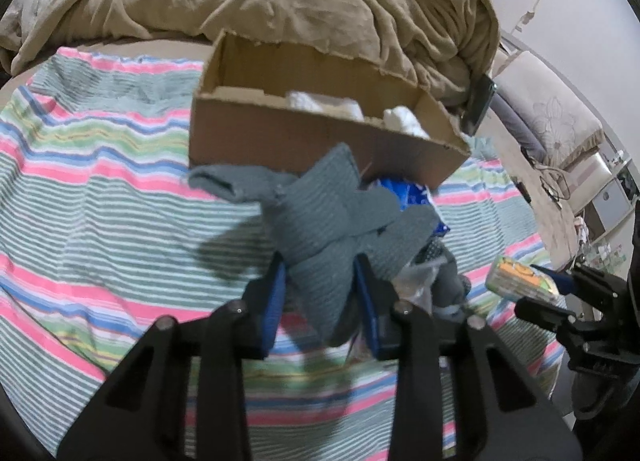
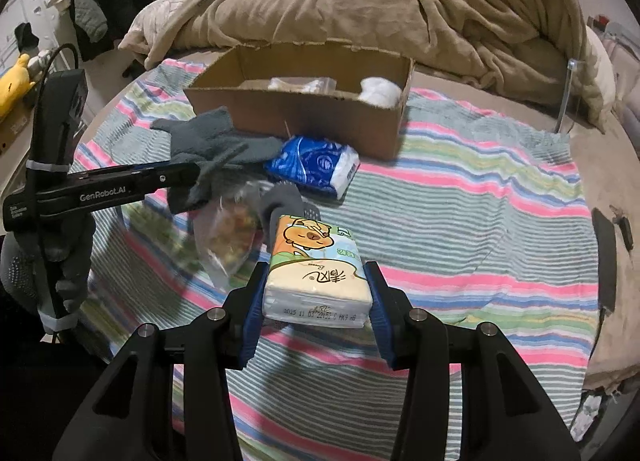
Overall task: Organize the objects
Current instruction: 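Carry the gloves and tissue pack into the box and open both tools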
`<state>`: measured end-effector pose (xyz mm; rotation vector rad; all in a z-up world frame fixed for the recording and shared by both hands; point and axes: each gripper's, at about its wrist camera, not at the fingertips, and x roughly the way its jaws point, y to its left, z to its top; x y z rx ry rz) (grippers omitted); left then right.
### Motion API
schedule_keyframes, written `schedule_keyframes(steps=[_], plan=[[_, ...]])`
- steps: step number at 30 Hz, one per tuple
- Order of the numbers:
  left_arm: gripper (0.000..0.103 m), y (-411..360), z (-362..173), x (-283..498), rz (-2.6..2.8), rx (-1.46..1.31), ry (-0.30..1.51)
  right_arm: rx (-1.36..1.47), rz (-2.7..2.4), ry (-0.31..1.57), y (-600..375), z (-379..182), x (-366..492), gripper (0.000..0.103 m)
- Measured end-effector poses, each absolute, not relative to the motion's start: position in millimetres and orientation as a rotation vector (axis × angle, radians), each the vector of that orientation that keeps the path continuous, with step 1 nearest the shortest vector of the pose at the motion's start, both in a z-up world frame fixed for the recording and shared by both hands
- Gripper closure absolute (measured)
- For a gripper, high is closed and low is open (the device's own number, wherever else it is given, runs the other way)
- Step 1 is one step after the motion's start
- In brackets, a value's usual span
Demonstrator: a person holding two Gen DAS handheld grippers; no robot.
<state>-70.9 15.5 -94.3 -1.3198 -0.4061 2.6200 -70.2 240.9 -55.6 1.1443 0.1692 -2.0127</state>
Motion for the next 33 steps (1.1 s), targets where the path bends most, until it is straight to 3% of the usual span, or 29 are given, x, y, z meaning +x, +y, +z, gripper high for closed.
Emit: schedule_keyframes(steps=[17, 33], plan=[[0.069, -9.3, -36.9, -73.1, 2.694, -1.2, -0.362, 1.041, -2.062, 0.135, 217.1, -10.0, -96.9, 0.054], [0.069, -25.4, -12.5, -94.1, 2.739, -1.174, -0.311, 0.964, -2.099, 0.159, 182.6, -2.5, -119.4, 0.054]])
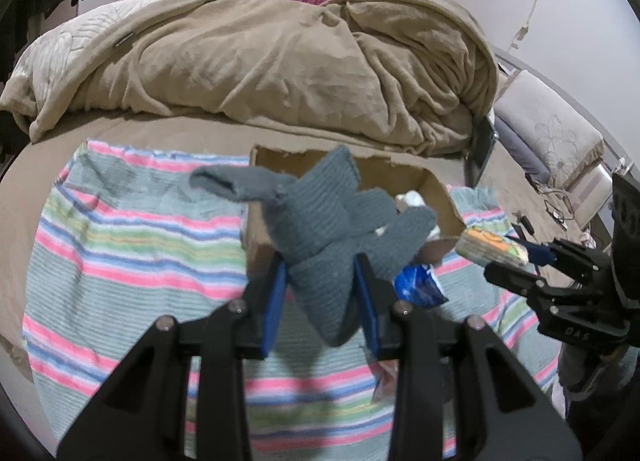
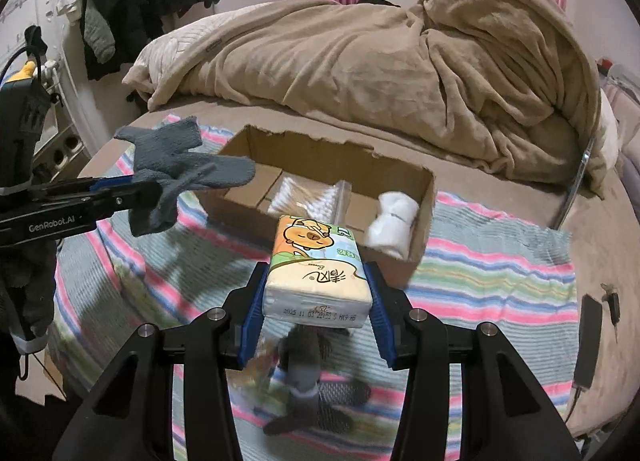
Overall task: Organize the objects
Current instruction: 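Carry the gloves and tissue pack into the box and open both tools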
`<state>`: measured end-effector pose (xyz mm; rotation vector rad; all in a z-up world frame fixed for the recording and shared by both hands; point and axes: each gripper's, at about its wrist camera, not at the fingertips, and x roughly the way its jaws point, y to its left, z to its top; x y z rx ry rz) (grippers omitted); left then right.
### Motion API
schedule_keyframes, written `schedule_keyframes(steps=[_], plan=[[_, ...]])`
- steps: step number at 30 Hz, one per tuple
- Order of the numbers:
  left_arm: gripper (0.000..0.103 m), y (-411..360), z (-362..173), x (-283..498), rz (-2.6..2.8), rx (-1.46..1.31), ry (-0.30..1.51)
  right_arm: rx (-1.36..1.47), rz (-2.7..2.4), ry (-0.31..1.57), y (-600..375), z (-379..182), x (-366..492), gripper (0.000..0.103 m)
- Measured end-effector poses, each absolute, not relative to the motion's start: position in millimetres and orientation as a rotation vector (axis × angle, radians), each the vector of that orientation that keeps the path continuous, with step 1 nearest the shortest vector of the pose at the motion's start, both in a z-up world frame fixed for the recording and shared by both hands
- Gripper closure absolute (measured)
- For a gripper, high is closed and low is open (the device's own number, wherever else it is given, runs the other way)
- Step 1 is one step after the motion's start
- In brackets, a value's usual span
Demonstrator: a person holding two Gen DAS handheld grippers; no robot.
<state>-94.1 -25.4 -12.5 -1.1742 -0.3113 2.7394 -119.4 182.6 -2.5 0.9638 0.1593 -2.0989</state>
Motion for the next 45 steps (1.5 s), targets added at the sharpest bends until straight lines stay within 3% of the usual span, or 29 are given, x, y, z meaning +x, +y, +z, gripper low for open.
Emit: schedule_keyframes(steps=[35, 41, 45], plan=[[0.066, -26.7, -64.7, -200.6, 2.705, -1.316, -0.133, 1.065, -2.157, 0.033, 132.1, -43.5, -215.2, 0.054], [0.062, -26.6, -67.7, -206.2, 2.689, -1.313, -0.132, 1.102, -2.169, 0.016, 122.2, -56.7, -223.5, 0.054], [0.054, -25.4, -63.5, -201.9, 2.663, -1.312, -0.145, 1.124, -2.18, 0.006, 119.1, -63.1, -225.3, 0.053]])
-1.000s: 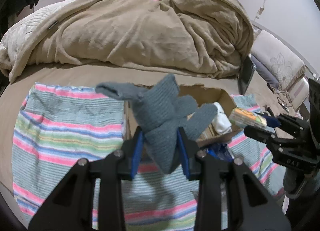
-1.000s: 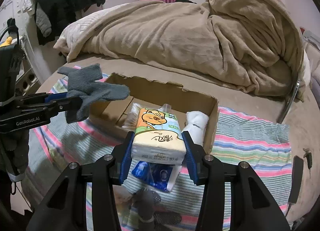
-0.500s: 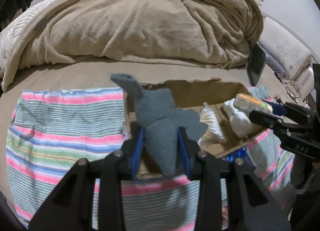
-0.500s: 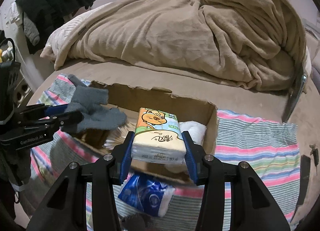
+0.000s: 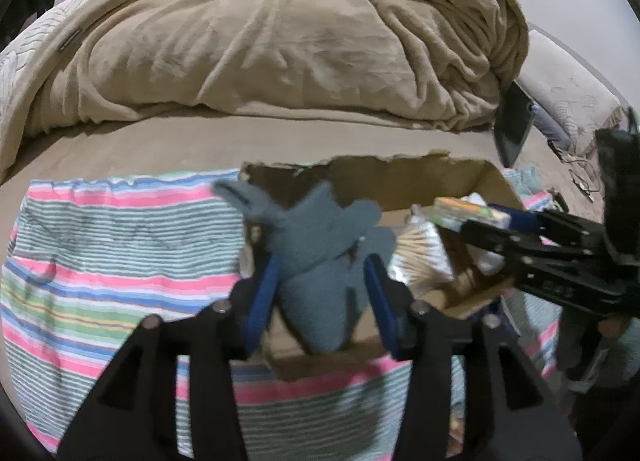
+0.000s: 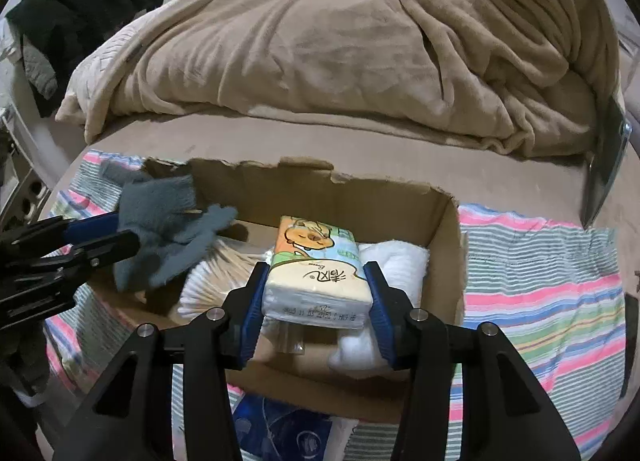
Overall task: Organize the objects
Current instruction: 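Carry the gloves and tissue pack into the box and open both tools, then withdraw both tools from the box toward the snack bag and socks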
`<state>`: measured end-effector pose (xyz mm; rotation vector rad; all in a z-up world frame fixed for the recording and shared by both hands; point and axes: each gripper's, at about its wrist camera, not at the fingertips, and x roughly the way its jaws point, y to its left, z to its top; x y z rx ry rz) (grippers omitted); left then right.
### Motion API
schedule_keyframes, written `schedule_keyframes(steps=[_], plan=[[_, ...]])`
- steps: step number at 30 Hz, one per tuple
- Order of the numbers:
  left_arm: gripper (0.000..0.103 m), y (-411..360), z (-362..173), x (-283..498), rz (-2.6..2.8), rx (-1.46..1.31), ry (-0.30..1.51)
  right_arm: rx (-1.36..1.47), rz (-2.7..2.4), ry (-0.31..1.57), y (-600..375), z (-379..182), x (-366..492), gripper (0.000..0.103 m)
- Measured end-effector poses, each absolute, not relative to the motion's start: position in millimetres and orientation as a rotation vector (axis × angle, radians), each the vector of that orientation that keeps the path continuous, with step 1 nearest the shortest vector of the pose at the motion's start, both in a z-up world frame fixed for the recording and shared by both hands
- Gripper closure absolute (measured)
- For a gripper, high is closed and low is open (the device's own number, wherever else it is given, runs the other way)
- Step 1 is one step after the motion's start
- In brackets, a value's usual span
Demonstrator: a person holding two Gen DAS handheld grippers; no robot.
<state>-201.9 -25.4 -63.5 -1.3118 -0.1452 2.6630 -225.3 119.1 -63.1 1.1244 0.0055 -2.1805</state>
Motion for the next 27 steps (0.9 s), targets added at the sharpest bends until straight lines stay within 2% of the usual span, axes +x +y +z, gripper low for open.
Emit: schedule_keyframes(steps=[1, 4, 7, 12, 21, 27], plan=[[0.052, -24.6, -61.0, -199.0, 2.665, -1.305, -0.135, 1.124, -2.185, 0.005, 119.8, -62.7, -225.0, 0.051], [0.043, -26.4, -54.5, -192.9, 2.671, -1.286, -0.141, 1.108, -2.191, -0.008, 123.2, -58.8, -224.1, 0.037], [0.04, -31.3, -43.8, -187.8, 2.739, -1.246, -0.119, 1.089, -2.199, -0.022, 128.7, -53.1, -221.9, 0.037], [0.039, -47.0, -43.0, -197.0, 2.816, -1.257, -0.125, 1.069, -2.208, -0.031, 136.5, -46.9, -217.5, 0.037], [0.039, -64.1, -89.4, -230.3, 2.788, -1.439, -0.141, 1.061, -2.224, -0.064, 161.6, -40.3, -204.7, 0.037], [0.039, -67.3, -72.7, -211.3, 2.815, -1.392, -0.188, 1.079, -2.243, -0.086, 182.5, -42.5, -191.4, 0.035]])
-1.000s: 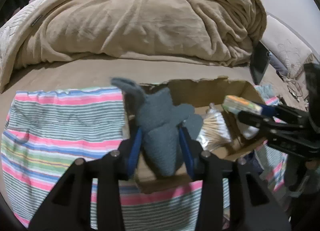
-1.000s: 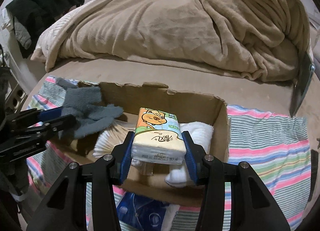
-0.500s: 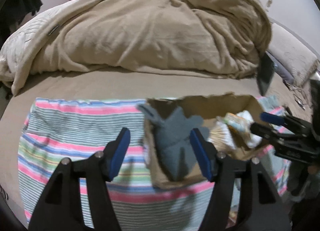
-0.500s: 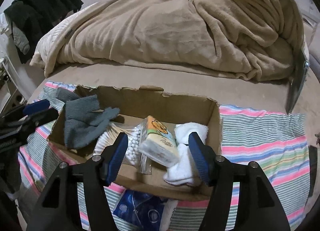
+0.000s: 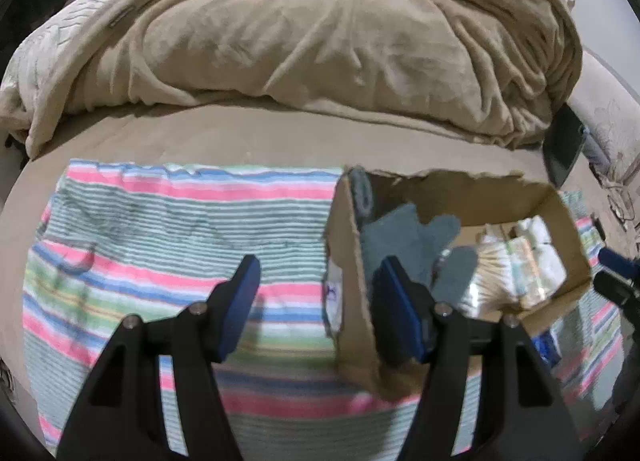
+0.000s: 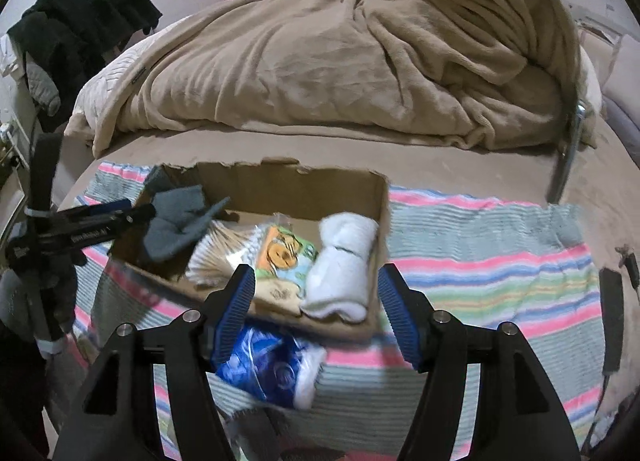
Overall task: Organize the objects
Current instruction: 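Withdraw both tools from the box toward the snack bag and socks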
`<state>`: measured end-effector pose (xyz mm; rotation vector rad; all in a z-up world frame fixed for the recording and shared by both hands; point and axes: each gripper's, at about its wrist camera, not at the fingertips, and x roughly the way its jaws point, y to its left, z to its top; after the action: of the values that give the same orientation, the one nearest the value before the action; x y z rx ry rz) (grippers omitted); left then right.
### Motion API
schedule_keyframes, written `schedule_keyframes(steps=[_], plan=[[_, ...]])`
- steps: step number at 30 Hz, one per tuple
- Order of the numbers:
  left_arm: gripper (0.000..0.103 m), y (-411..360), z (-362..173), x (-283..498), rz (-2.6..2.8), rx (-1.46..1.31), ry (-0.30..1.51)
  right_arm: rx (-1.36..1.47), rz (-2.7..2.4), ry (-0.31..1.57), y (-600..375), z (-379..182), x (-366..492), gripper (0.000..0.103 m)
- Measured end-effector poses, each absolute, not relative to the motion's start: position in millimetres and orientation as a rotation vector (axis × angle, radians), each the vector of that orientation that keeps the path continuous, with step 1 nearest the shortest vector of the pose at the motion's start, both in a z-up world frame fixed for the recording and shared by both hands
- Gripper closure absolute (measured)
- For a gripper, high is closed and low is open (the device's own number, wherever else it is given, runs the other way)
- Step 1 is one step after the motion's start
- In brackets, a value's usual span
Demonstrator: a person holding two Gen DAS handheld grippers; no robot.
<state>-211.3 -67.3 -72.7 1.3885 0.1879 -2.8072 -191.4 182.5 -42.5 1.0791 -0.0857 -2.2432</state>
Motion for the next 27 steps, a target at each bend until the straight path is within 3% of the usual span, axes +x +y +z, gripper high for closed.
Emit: schedule_keyframes(steps=[11, 24, 26, 27], plan=[[0.039, -41.1, -41.9, -153.2, -2.89, 1.362, 0.226, 1.094, -2.25, -0.091, 201.0, -44.3, -153.4, 0.035], [0.038, 2.0, -52.3, -107.6, -2.946, 1.477, 0.307, 1.113, -2.227, -0.073, 200.7, -52.0, -118.8, 0.035], [0.035, 9.5, -56.1, -102.8, -2.953, 1.501, 0.308, 1.122, -2.222, -0.074, 200.9, -54.7, -114.9, 0.035], [0.027, 13.2, -58.0, -100.7, -2.955, 1.511, 0.311, 1.128, -2.22, -0.074, 201.2, -56.7, -113.2, 0.035]])
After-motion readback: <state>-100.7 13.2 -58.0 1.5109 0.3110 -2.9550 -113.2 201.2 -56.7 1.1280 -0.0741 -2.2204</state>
